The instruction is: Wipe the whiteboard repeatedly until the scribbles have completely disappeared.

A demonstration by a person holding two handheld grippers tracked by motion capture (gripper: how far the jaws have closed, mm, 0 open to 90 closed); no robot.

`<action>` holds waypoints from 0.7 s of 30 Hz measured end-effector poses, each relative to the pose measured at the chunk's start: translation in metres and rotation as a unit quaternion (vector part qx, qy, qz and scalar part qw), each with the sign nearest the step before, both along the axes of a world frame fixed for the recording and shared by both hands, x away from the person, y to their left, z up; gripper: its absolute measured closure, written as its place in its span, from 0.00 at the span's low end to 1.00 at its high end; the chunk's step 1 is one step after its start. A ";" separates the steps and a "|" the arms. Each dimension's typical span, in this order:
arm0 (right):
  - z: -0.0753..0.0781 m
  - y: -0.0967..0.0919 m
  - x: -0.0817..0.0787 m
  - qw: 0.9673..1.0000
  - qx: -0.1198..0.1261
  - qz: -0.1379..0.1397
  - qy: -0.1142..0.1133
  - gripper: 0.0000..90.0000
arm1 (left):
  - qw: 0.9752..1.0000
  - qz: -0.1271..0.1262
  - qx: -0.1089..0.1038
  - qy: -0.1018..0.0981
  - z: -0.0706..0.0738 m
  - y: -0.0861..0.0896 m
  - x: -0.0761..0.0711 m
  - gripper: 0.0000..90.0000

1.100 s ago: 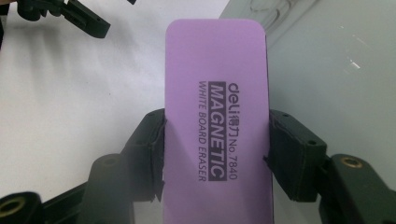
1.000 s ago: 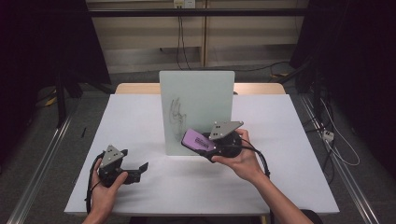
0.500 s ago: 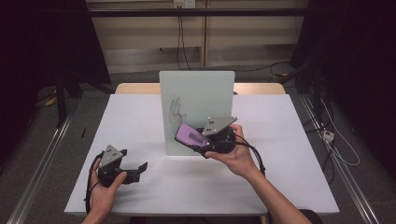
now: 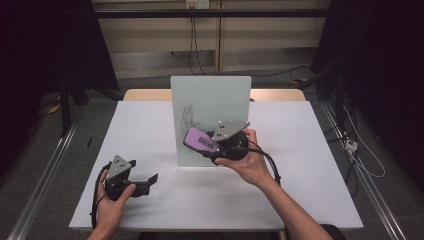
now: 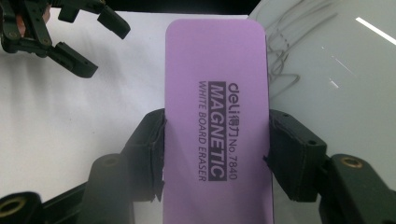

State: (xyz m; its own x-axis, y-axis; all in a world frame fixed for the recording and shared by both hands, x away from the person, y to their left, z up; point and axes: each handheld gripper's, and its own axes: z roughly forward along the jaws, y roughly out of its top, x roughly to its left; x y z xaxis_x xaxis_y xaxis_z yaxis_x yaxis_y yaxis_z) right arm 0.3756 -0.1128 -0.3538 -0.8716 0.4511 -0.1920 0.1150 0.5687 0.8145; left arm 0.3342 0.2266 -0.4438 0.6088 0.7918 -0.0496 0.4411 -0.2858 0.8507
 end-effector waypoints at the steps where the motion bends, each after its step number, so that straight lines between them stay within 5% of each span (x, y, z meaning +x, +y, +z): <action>1: 0.001 0.001 0.001 1.000 0.001 0.001 0.002 0.46 | 1.000 0.000 0.000 0.000 0.000 0.000 0.000 0.06; 21: 0.030 0.026 0.026 1.000 -0.002 -0.014 -0.025 0.46 | 1.000 0.001 -0.006 0.000 0.000 0.001 0.000 0.06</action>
State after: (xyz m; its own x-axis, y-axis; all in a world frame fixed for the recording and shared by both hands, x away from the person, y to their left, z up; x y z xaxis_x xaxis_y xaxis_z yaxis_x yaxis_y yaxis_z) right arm 0.4018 -0.0863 -0.3242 -0.8478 0.4746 -0.2367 0.0898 0.5683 0.8179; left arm 0.3342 0.2276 -0.4435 0.6070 0.7926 -0.0582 0.4416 -0.2755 0.8539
